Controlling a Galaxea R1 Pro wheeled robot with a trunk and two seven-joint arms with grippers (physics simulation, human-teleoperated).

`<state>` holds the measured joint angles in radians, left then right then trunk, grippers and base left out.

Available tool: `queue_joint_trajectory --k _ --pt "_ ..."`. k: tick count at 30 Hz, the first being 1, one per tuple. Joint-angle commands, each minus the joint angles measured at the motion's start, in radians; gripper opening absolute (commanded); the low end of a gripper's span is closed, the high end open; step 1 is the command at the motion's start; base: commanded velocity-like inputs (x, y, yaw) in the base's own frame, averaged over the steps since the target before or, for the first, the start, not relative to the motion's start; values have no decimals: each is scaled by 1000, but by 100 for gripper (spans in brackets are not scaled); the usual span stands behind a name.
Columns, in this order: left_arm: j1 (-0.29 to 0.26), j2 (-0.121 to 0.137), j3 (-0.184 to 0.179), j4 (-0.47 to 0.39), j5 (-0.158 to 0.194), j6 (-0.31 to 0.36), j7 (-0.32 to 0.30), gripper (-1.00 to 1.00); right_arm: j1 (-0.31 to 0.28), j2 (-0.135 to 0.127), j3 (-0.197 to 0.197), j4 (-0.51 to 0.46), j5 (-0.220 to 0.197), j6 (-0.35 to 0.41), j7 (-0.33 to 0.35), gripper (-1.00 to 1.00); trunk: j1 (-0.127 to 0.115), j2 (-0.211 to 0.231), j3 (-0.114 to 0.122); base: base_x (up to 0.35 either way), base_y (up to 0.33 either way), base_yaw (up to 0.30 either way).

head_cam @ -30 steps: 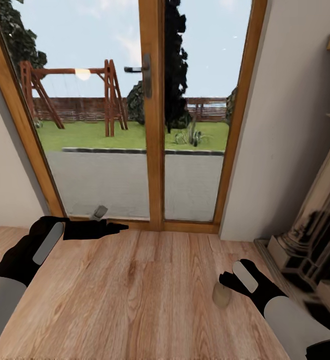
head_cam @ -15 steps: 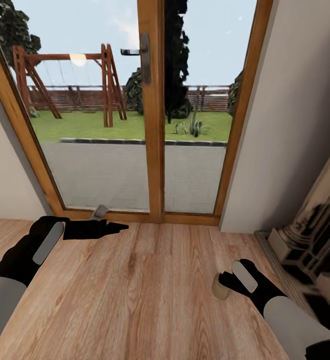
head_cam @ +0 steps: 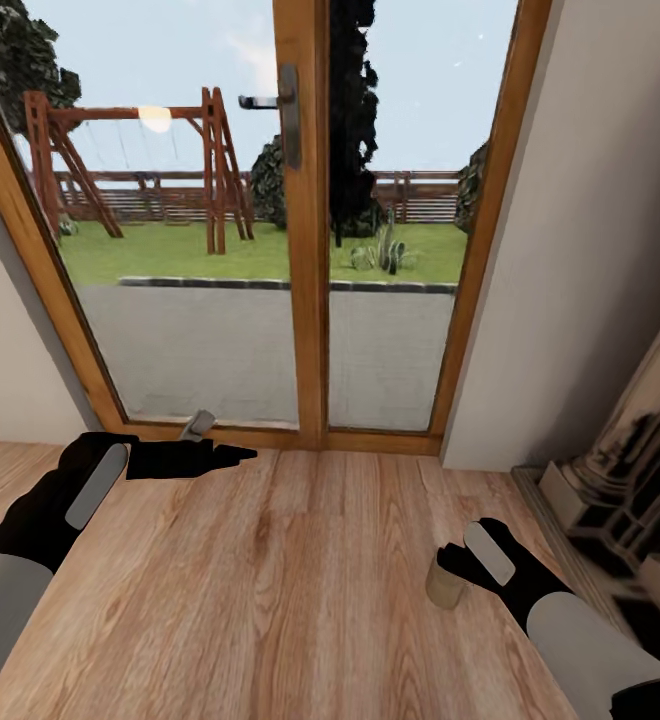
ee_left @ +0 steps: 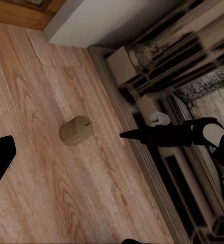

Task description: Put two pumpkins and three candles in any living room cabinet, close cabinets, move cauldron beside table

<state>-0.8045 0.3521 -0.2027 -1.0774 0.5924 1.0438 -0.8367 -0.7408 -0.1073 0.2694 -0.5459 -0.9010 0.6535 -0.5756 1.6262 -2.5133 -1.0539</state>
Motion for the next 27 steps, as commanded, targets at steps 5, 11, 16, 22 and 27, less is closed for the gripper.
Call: queue_joint_trajectory --k 5,11,16,22,27 --pt "-1 1 -1 0 0 3 -3 100 0 -1 9 -2 -11 1 -9 100 0 0 -1 293 0 0" --pt "-1 1 -1 -1 0 3 -3 100 0 0 9 -2 -11 1 -9 100 0 0 -1 285 0 0" --pt "-1 1 -1 -1 0 3 -3 100 0 0 10 -2 -10 1 -9 100 0 0 -1 256 -91 0" --pt "-1 1 -2 -1 0 3 -3 100 0 -1 10 -2 -11 1 -9 100 0 0 -1 232 -175 0" --pt "-1 0 -3 -2 0 3 -2 100 0 0 10 -2 -11 1 -8 100 0 0 -1 118 -102 0"
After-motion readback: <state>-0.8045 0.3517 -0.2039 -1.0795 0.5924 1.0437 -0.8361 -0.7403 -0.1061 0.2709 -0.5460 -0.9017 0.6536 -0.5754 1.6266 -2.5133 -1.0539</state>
